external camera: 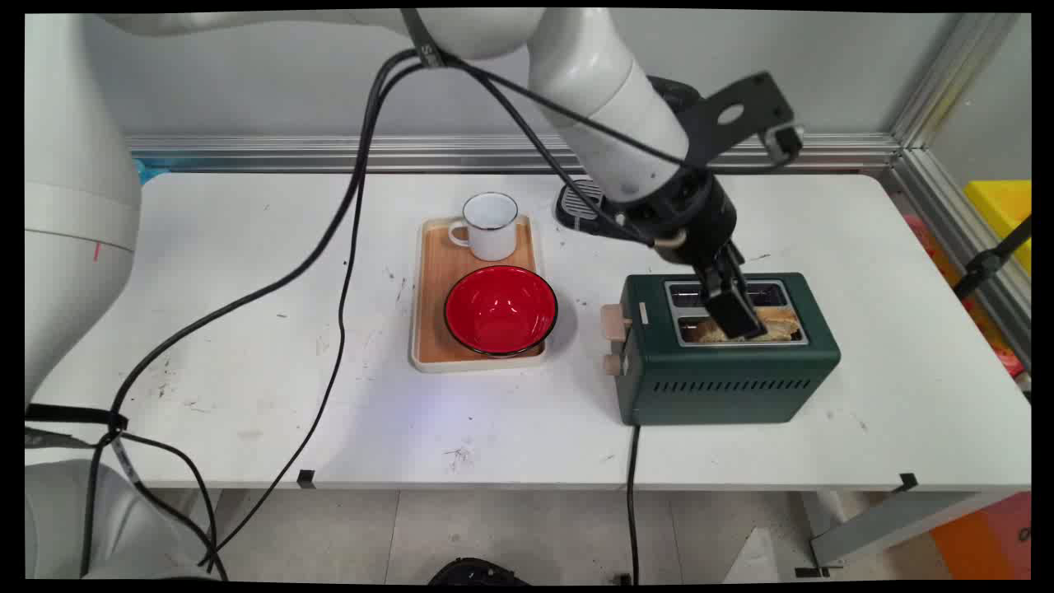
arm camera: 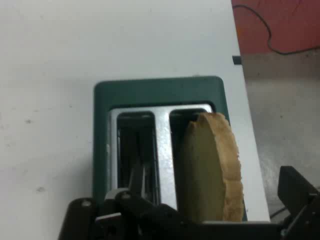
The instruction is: Press the toaster switch
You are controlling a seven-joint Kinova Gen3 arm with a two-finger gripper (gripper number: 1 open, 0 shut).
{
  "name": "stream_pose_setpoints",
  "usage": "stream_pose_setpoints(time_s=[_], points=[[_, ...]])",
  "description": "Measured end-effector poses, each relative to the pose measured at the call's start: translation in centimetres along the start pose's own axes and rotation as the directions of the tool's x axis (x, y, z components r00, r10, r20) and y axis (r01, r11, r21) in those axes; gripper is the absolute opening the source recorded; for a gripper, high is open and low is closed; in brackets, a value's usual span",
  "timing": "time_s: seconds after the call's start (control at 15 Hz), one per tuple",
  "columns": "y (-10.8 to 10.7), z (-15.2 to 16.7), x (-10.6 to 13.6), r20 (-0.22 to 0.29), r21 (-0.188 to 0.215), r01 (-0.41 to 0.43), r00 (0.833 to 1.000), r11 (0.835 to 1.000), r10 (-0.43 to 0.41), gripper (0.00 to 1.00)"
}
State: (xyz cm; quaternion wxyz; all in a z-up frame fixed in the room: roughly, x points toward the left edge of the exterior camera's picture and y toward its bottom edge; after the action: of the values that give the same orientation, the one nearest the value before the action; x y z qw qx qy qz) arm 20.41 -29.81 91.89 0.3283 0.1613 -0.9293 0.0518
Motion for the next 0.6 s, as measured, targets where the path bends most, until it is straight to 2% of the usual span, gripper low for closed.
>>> stream_pose_setpoints(time_s=[0.6], points=[[-1.0, -6.3, 1.9, -0.065, -0.008, 0.001, 0.998, 1.0, -0.001, 1.0]])
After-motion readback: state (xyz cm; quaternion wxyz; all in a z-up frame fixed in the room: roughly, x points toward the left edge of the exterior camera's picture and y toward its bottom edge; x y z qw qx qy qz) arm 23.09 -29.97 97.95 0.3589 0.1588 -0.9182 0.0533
